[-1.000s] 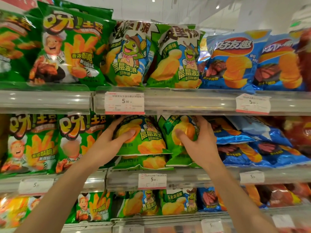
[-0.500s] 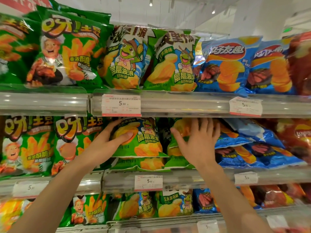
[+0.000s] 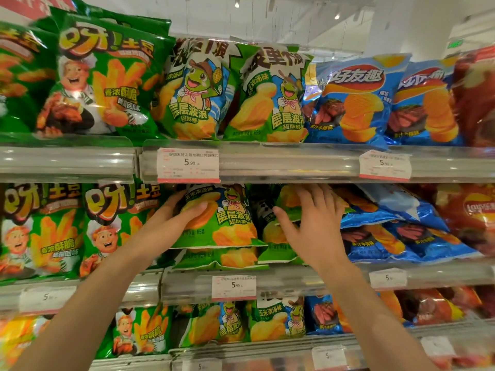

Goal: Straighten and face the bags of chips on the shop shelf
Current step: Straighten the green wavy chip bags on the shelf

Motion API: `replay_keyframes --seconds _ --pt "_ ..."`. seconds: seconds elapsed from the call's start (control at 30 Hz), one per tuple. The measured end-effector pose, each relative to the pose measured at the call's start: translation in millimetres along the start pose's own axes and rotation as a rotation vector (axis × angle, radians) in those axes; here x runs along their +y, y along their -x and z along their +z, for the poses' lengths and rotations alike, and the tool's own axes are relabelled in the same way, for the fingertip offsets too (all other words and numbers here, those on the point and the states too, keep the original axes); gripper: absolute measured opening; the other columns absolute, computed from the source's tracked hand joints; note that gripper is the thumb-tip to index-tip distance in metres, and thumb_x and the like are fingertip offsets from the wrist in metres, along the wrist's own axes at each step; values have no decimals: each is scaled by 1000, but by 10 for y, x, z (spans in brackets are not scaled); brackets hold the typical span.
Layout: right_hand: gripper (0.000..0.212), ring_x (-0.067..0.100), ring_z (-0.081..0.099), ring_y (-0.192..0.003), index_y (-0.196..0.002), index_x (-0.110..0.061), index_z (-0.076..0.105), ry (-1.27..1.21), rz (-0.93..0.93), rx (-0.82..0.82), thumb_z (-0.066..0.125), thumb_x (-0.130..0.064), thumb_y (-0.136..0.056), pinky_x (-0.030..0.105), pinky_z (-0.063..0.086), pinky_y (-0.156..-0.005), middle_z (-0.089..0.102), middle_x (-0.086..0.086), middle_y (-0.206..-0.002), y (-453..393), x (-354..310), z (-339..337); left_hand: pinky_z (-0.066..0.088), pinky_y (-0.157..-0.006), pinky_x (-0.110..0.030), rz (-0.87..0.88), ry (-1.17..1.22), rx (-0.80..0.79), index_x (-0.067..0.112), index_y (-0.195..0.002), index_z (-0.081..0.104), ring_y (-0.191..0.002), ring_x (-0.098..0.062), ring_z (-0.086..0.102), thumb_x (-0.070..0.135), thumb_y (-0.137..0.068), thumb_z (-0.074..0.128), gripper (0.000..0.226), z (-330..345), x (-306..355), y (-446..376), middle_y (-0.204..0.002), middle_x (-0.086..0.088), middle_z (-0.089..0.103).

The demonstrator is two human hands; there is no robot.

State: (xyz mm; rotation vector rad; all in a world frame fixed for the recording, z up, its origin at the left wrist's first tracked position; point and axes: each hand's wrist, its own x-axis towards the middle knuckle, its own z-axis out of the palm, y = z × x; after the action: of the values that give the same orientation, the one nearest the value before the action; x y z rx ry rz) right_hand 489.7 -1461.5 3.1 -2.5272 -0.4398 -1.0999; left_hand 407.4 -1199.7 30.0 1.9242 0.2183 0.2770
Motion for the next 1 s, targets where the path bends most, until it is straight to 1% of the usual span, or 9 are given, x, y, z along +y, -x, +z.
replay_keyframes --seconds 0.07,0.13,0.27,0.4,0.5,0.63,0.73,0.87,1.0 --pt "47 22 55 -112 -120 -18 62 -186 34 -28 49 -57 -96 39 46 -94 59 1 -119 53 -144 -117 35 -102 -29 76 -16 16 44 -151 29 -126 -12 44 56 -85 63 76 32 6 68 -133 17 44" --pt "51 12 61 -100 -127 -21 59 -425 165 -233 49 -60 -96 34 51 -85 63 -8 -109 69 -327 -225 43 -98 -24 118 -2 -31 47 -150 30 -121 -6 50 55 -79 67 80 26 -14 156 -129 21 47" --pt "84 17 59 -113 -149 -18 37 -583 348 -578 43 -76 -88 32 45 -90 63 -5 -121 47 -584 -263 52 -69 -9 140 -7 -150 53 -145 26 -94 15 57 44 -77 72 83 -32 -83 348 -115 31 45" --pt "83 6 56 -97 -152 -21 30 -676 394 -586 56 -67 -88 18 43 -73 56 -24 -98 168 -656 -247 53 -83 -19 108 37 -187 52 -145 26 -103 8 60 55 -69 75 91 -108 -146 425 -121 28 51" --pt "95 8 61 -111 -155 -29 23 -752 391 -589 65 -69 -80 28 52 -93 62 -15 -120 308 -721 -229 54 -90 -30 53 87 -120 50 -139 37 -104 0 64 70 -68 69 80 -94 -149 441 -122 21 62" --pt "103 10 60 -117 -154 -37 22 -807 389 -625 63 -80 -69 40 52 -102 58 -17 -127 438 -861 -254 54 -77 -20 75 52 -18 39 -137 44 -94 4 67 61 -71 68 74 -126 -196 512 -113 22 66" --pt "90 6 57 -115 -153 -36 24 -810 362 -600 53 -76 -79 32 48 -99 57 -17 -124 368 -941 -330 55 -92 -34 79 32 83 42 -137 46 -98 1 67 64 -69 68 74 -331 -290 564 -113 23 67" --pt "73 23 47 -133 -152 -20 34 -492 253 -494 49 -63 -94 39 41 -109 46 6 -146 121 -1000 -31 51 -85 -25 84 36 185 36 -135 47 -91 13 64 56 -76 70 66 -607 -353 637 -112 23 66" --pt "95 38 32 -144 -159 -12 11 -186 317 -768 35 -74 -93 45 29 -117 23 19 -161 -108 -1111 373 56 -93 -44 64 72 244 43 -128 49 -98 -8 70 62 -69 71 66 -822 -441 670 -111 17 70"
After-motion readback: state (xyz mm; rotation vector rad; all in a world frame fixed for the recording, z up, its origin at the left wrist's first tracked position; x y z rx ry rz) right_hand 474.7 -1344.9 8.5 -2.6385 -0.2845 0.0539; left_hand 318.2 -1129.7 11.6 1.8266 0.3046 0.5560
